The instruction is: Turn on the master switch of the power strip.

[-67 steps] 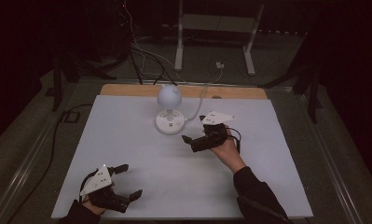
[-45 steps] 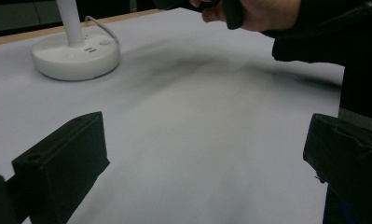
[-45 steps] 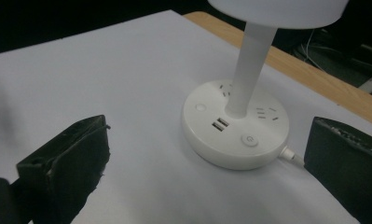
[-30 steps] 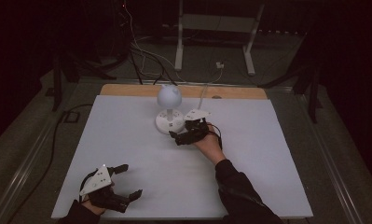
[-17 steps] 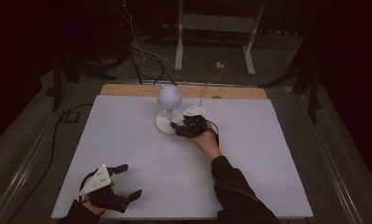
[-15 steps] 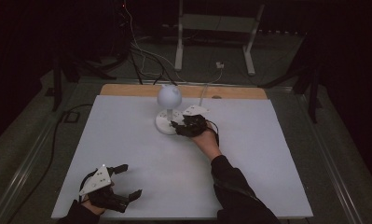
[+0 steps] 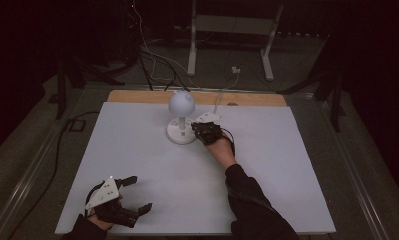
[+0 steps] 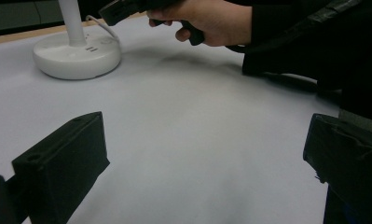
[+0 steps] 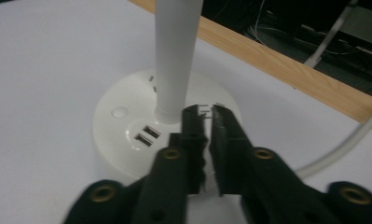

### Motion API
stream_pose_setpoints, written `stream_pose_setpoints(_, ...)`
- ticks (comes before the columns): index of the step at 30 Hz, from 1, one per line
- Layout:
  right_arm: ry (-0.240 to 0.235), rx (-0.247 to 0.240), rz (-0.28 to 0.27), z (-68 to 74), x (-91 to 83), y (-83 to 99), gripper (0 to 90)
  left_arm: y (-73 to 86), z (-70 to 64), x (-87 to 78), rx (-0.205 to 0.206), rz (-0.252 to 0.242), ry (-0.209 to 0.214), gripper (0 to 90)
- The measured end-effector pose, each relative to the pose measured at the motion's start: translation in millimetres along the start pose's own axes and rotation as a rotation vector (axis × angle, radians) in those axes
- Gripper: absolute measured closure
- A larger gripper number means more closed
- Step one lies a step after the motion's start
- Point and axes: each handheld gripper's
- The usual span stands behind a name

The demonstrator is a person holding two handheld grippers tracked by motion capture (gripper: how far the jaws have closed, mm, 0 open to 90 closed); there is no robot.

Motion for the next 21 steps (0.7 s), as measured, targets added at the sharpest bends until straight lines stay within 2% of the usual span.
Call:
stream_pose_setpoints(8,-0.026,0.001,0.024,-0.9,9.2,1.9,90.0,0.2,0.2,0.5,-0.004,0.002,0.003,0.2)
stream_pose_setpoints(21,-0.009,-0.038,0.044,2.2,18.2,4.4,90.0,0.8,1.4,0.5,-0.01,0.002,0.003,0.2)
Point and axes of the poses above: each handheld gripper's, and its own axes: x roughly forward along the jaws, y roughly out of its underside, z roughly to its left, and after that the axes turned 14 degrees about z, right-handed
